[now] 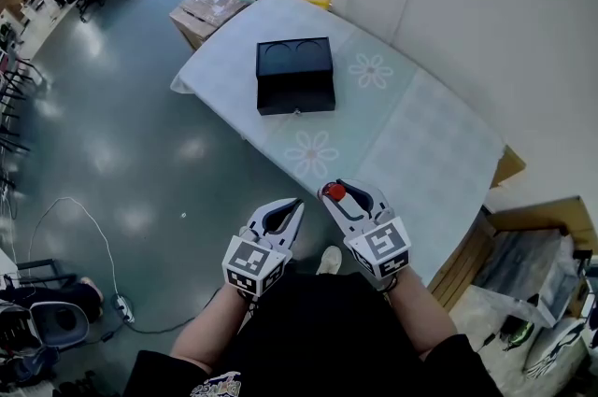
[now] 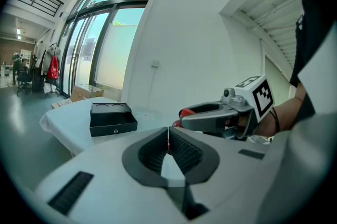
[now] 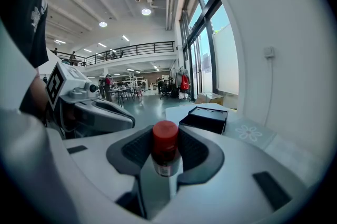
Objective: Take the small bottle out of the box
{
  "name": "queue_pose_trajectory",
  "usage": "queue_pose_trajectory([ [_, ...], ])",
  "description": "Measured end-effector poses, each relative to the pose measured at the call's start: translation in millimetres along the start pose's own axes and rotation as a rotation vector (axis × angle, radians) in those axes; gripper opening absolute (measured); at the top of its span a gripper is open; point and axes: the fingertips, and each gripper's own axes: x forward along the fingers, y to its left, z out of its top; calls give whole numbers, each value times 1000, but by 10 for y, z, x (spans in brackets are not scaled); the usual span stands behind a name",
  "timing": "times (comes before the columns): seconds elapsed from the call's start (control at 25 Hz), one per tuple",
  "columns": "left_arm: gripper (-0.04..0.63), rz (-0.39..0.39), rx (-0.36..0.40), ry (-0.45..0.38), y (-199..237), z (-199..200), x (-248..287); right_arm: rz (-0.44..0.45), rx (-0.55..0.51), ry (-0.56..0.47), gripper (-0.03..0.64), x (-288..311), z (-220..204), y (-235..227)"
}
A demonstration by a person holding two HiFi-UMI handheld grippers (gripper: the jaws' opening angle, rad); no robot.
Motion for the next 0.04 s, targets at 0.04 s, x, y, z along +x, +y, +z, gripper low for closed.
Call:
queue_pose_trajectory([
  [0.04, 29, 0, -2, 0, 8, 2, -2, -1, 1, 0, 163, 6, 0, 3],
])
